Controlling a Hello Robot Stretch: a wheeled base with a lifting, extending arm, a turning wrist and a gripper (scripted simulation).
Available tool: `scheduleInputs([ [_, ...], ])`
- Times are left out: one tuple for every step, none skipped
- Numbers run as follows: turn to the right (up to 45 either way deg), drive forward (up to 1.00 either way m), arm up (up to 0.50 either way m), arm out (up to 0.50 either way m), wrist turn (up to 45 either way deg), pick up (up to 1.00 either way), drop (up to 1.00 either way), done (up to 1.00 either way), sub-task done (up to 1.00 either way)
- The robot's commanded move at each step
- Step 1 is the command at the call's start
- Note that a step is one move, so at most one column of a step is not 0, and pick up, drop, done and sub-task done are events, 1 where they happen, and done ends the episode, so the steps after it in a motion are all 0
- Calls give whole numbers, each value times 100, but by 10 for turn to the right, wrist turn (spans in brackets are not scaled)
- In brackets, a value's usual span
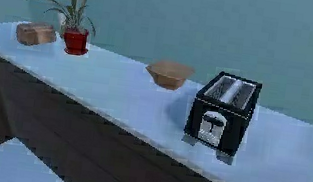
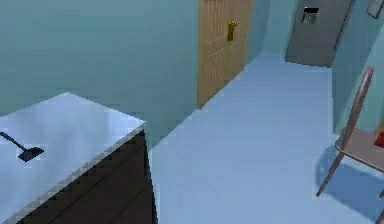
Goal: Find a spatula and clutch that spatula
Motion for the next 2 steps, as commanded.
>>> scheduleInputs([
  [300,0,0,0,0,0,0,0,0],
  [0,25,0,0,0,0,0,0,0],
])
